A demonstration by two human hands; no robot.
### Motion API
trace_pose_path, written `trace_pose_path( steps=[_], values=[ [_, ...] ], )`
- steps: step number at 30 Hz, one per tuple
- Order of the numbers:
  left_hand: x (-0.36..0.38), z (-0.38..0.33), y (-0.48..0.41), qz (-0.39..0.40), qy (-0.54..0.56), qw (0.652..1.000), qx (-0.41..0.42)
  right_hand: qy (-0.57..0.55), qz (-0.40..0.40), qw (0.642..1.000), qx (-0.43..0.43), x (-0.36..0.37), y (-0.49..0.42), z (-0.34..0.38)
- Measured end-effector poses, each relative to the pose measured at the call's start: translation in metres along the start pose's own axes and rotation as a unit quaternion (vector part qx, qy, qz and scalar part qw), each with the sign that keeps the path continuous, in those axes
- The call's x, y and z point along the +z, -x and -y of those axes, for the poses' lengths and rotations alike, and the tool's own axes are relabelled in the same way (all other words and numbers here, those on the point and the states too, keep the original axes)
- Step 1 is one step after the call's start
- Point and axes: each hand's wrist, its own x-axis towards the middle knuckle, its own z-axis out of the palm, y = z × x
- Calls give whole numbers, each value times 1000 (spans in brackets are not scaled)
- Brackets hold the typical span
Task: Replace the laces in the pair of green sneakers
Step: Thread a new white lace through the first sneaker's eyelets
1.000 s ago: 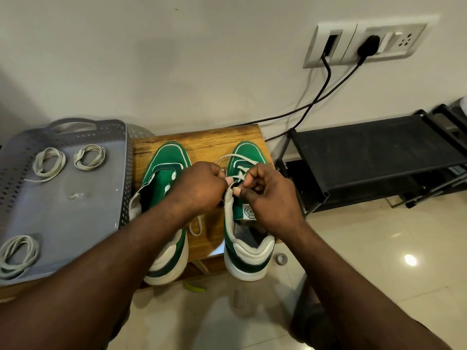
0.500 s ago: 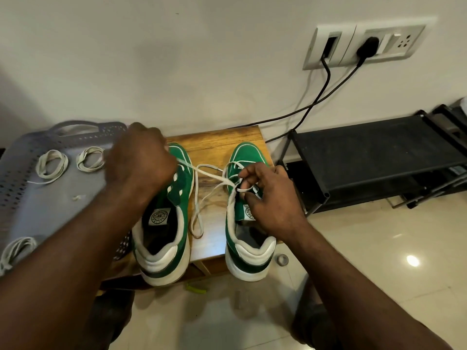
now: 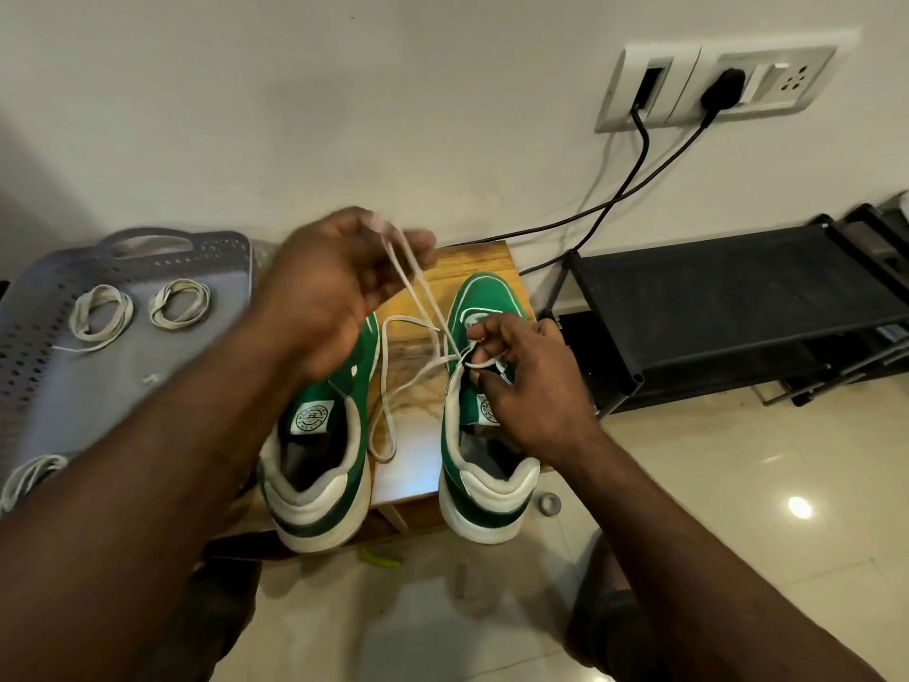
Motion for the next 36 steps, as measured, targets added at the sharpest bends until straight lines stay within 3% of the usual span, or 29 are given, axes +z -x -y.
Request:
trace_pose_path(
  steps=[1, 2, 3, 5, 6, 8, 10, 12, 13, 14, 16, 18, 20, 22, 24, 26, 28, 31, 36],
  values=[
    [-5, -8, 1, -9, 134, 991, -20, 1, -1, 1000, -3, 0, 0, 0],
    [-11, -14, 0, -28, 179, 983, -29, 3, -4, 1000, -7, 0, 0, 0],
    [-15, -16, -1, -53, 136, 989, -25, 3, -7, 1000, -10, 0, -1, 0],
    [-20, -12, -3, -86, -148, 985, 14, 5, -16, 1000, -10, 1, -1, -1],
    [-20, -7, -3, -67, -309, 948, 38, 7, -21, 1000, -9, 1, -2, -2],
    [-16, 8, -1, 50, -529, 846, 49, 3, -31, 1000, -4, 3, -2, -4],
    [-7, 23, 3, 158, -644, 748, 29, -2, -39, 999, 3, 4, -2, -6],
    [-1, 32, 2, 190, -690, 698, 34, 1, -37, 999, 5, 4, -3, -8],
    [2, 33, 2, 190, -679, 708, 36, 5, -35, 999, 4, 5, -3, -9],
    [3, 31, 2, 182, -641, 745, 34, 7, -33, 999, 1, 4, -3, -9],
    [4, 21, 4, 167, -482, 860, 21, 9, -29, 1000, -3, 4, -3, -9],
    [5, 7, 8, 176, -224, 959, -8, 9, -26, 1000, -4, 3, -3, -9],
    [3, -3, 10, 177, -3, 984, -32, 6, -25, 1000, -9, 2, -3, -9],
    [-1, -2, 6, 120, 31, 992, -20, 9, -25, 999, -21, 3, -3, -7],
    [-2, 7, 0, 35, -178, 983, 23, 20, -26, 999, -33, 3, -4, -6],
    [0, 19, 0, 33, -439, 897, 36, 28, -35, 998, -39, 3, -5, -7],
    [5, 30, 5, 99, -562, 821, 13, 23, -45, 998, -34, 3, -6, -9],
    [7, 33, 6, 148, -597, 789, 9, 27, -44, 998, -27, 2, -6, -9],
    [5, 27, 5, 198, -528, 825, -26, 47, -47, 997, -26, 1, -5, -8]
  ],
)
